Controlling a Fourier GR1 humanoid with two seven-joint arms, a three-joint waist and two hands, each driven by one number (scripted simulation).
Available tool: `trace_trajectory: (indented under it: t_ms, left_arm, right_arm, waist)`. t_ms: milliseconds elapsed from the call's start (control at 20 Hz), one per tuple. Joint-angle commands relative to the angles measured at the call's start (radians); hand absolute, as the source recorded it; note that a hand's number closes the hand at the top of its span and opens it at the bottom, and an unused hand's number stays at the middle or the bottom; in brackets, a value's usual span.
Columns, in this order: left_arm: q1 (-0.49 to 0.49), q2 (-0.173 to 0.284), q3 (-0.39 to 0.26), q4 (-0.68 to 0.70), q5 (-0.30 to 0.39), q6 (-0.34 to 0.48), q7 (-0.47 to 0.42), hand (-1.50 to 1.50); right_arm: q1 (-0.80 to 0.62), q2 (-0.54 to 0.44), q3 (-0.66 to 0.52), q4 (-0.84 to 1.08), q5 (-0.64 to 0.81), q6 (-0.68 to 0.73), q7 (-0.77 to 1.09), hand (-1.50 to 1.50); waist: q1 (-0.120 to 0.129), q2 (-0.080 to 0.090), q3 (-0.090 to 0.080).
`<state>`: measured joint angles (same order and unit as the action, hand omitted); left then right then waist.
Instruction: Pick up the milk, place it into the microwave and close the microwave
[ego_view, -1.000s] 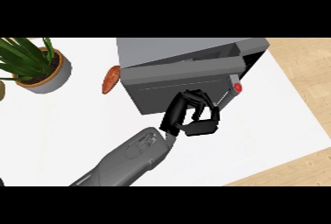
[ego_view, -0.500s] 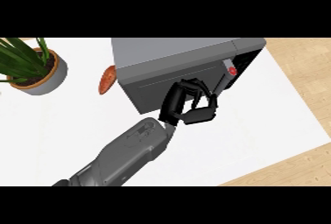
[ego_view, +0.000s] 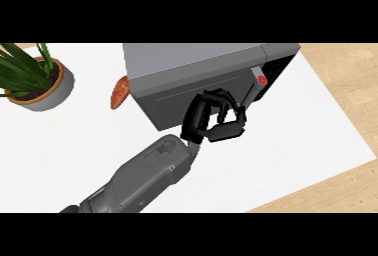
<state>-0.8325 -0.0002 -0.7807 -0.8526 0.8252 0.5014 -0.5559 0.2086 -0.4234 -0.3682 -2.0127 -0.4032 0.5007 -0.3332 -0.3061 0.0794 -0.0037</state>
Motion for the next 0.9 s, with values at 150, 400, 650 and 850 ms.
trace_trajectory:
  t_ms: [150, 400, 650, 850]
  left_arm:
    - [-0.089, 0.0, 0.029, 0.074, 0.046, -0.015, -0.024, 1.5]
    - [-0.093, 0.0, 0.021, 0.096, 0.066, -0.013, -0.048, 1.5]
    - [-0.111, 0.0, 0.007, 0.103, 0.08, -0.013, -0.068, 1.5]
    - [-0.111, 0.0, 0.001, 0.109, 0.102, -0.006, -0.079, 1.5]
  right_arm:
    - [-0.05, -0.046, -0.04, 0.041, -0.027, -0.002, 0.016, -1.5]
    - [-0.068, -0.081, -0.069, 0.064, -0.035, -0.002, 0.031, -1.5]
    - [-0.102, -0.111, -0.093, 0.088, -0.055, 0.0, 0.035, -1.5]
    - [-0.124, -0.164, -0.121, 0.102, -0.02, 0.004, 0.039, -1.5]
  waist:
    - [-0.01, 0.015, 0.002]
    - [-0.017, 0.016, 0.002]
    - [-0.02, 0.015, 0.003]
    - [-0.018, 0.018, 0.002]
